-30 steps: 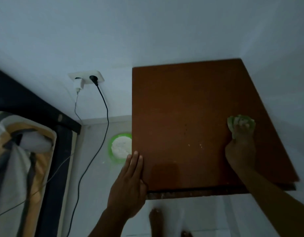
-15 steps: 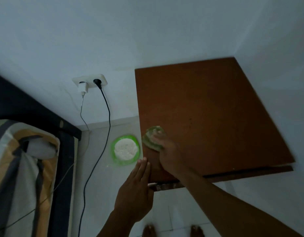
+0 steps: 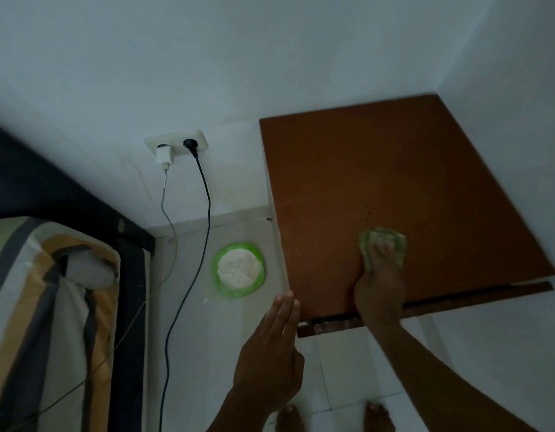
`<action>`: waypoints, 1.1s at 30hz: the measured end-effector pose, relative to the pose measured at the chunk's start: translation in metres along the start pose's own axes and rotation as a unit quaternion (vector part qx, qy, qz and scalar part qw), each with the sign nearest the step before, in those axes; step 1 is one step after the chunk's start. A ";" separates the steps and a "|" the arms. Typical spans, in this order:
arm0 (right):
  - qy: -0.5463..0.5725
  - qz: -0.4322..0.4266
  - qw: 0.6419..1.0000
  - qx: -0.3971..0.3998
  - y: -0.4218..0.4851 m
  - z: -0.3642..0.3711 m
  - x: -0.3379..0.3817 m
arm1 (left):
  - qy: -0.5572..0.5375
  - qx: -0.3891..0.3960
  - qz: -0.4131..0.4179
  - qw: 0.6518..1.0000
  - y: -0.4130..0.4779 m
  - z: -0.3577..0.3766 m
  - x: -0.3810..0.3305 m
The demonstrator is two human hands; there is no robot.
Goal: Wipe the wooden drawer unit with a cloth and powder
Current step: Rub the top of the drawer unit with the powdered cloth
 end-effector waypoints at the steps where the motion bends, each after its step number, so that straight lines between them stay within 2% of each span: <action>1: 0.015 -0.023 0.999 0.034 0.000 0.008 0.026 | 0.006 0.007 0.001 1.000 -0.001 -0.002 0.000; 3: 0.081 -0.101 0.981 0.145 0.007 0.021 0.080 | 0.014 0.023 -0.006 1.000 0.000 -0.006 0.000; 4: 0.125 -0.128 0.958 0.222 0.012 0.024 0.107 | 0.008 0.034 -0.011 0.999 0.000 -0.007 0.000; 6: 0.153 -0.129 0.914 0.354 0.024 0.028 0.148 | -0.003 0.032 -0.010 0.999 0.000 -0.009 -0.001; 8: 0.162 -0.109 0.891 0.409 0.032 0.026 0.168 | 0.005 0.034 -0.010 0.999 0.001 -0.007 0.000; 10: 0.177 -0.086 0.901 0.386 0.040 0.011 0.166 | 0.019 0.032 -0.008 0.999 0.001 -0.005 0.001; 13: 0.197 -0.016 0.931 0.306 0.053 -0.021 0.132 | 0.041 0.029 -0.003 0.999 0.001 -0.003 0.002; 16: 0.148 0.028 0.965 0.213 0.065 -0.049 0.076 | 0.038 0.021 0.001 0.999 -0.001 0.000 -0.002; 18: 0.100 0.021 0.980 0.173 0.062 -0.047 0.037 | 0.032 0.022 -0.003 0.999 -0.003 0.003 -0.007; 22: 0.005 -0.069 0.979 0.192 0.030 -0.015 0.000 | 0.033 0.015 -0.027 0.999 -0.002 0.007 -0.014; 27: 0.019 -0.145 0.966 0.213 0.022 0.018 0.060 | 0.056 0.030 -0.024 0.998 0.001 0.000 -0.012; 31: 0.101 -0.190 0.929 0.302 0.025 0.026 0.120 | 0.055 0.055 -0.018 0.997 0.000 -0.007 -0.014; 33: 0.082 -0.188 0.910 0.361 0.032 0.016 0.128 | 0.059 0.058 -0.019 0.996 -0.001 -0.007 -0.014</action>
Point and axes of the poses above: each hand's wrist, its own y-axis towards the middle knuckle, its own z-axis out of the palm, x = y × z, the point moved 1 cm from there along y, towards the middle knuckle, and after that the axes turned 13 degrees about -y, right-handed, at the moved point
